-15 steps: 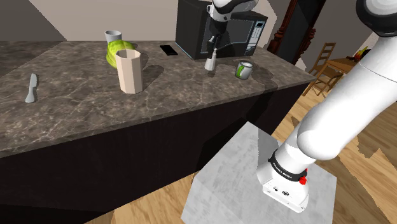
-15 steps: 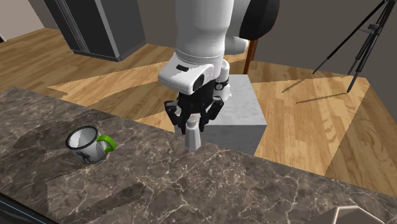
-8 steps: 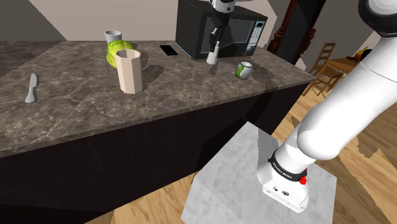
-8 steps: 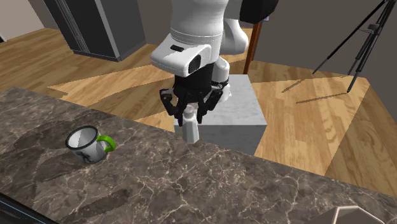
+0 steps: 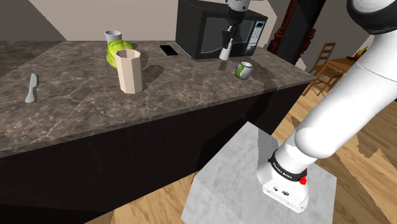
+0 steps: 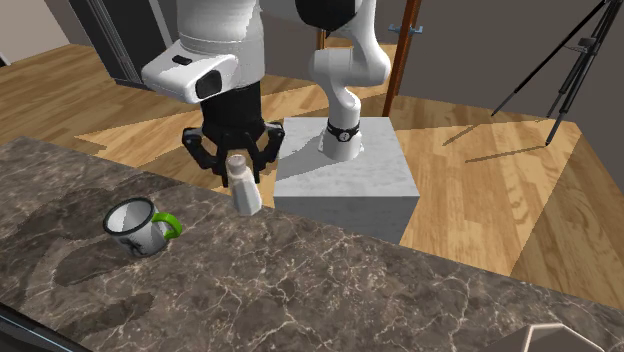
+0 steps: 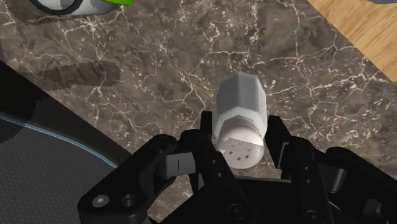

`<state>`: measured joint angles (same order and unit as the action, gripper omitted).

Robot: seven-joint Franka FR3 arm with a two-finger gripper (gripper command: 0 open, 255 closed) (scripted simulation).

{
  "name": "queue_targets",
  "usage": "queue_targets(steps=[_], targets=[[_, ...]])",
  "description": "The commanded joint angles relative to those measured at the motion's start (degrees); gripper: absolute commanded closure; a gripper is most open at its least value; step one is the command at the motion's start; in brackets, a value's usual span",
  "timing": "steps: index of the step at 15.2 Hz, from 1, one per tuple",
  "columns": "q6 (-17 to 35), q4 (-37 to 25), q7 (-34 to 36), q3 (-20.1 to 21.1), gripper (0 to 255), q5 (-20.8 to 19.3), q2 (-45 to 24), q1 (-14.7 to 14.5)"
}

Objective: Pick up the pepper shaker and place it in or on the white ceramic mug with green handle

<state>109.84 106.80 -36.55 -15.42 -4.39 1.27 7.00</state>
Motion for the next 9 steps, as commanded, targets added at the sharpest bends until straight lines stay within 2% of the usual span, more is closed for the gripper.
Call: queue_targets(steps=[1,9], targets=[[-0.5,-2.4,-3.4,-1.6,255,0.8,-1.8,1.5],[-2.7,-12.3,-15.3,-6.4,255,4.7,-9.4,7.7]])
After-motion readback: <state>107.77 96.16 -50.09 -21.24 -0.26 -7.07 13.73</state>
